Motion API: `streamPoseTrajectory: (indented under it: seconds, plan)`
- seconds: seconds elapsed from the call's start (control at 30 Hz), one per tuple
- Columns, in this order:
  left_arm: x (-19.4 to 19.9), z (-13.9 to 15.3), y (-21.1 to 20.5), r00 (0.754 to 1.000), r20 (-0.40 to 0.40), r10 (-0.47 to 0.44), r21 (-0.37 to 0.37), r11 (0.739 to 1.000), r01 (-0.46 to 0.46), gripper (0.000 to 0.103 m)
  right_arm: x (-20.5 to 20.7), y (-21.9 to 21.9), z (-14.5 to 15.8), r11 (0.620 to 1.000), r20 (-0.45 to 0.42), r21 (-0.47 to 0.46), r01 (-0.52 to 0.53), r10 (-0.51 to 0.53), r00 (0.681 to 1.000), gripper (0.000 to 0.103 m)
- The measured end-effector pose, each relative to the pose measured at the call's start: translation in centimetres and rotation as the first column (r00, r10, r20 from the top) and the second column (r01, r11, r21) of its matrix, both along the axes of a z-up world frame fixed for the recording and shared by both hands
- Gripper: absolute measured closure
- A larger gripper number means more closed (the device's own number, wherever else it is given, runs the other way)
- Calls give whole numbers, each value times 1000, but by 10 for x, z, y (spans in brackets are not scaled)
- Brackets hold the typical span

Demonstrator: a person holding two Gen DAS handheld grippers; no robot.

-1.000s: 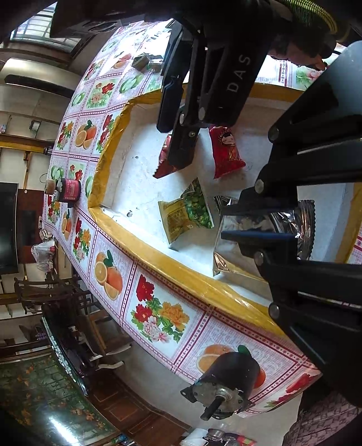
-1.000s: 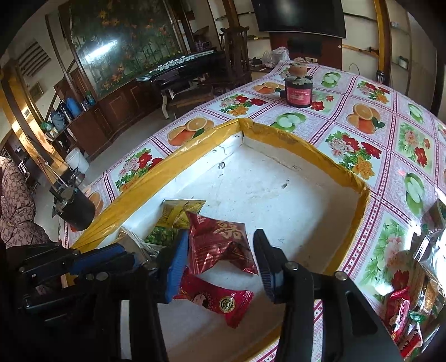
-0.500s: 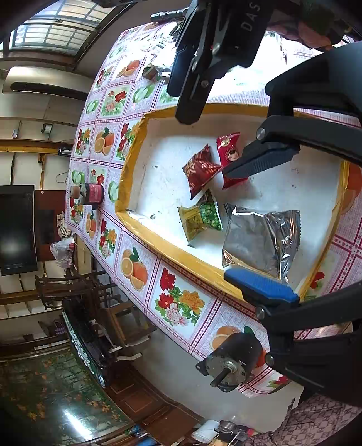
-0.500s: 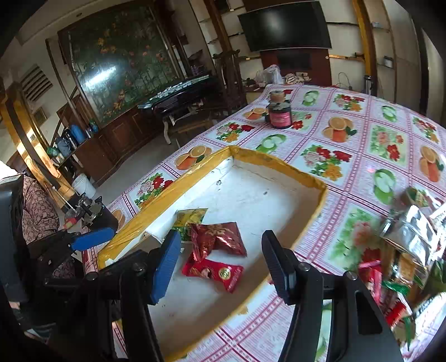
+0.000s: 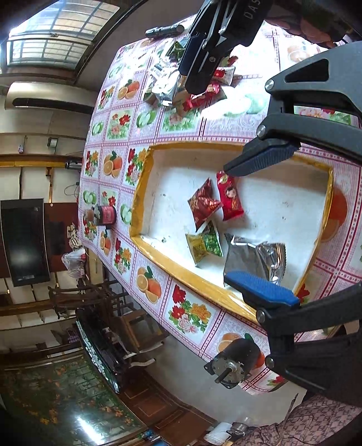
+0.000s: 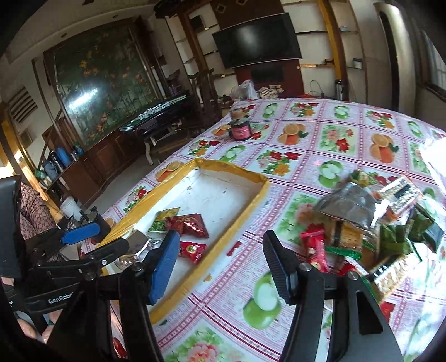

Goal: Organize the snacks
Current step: 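Move both tools back to the snack pile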

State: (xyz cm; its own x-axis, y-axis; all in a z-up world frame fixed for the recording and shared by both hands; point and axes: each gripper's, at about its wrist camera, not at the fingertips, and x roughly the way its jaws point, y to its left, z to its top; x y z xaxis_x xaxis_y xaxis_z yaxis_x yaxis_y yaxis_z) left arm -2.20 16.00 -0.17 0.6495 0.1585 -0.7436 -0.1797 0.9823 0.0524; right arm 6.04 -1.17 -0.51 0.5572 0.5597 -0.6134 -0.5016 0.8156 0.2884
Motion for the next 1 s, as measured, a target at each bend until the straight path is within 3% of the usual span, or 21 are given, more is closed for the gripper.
streamPoseTrajectory:
  seconds: [0.33,0.73,0.9,1.0]
  plan:
    - [-1,3,-47,995,-5,-101,-12,995,100,31,-15,-59,-3,975,31,-109,195,-193,981,40]
    - [-1,1,-104,978,-27,-206,-11,979,206,31,-35,-133,-4,885,93,-206,417,-407,909,36]
    - [0,-1,-121,972,-39,-233,-4,972,233,31,-42,-154,-5,869,96,-179,461,-451,888,35]
    - [-2,0,-130,969,-42,-245,-6,970,245,31,-52,-177,-1,878,79,-29,479,-475,876,35]
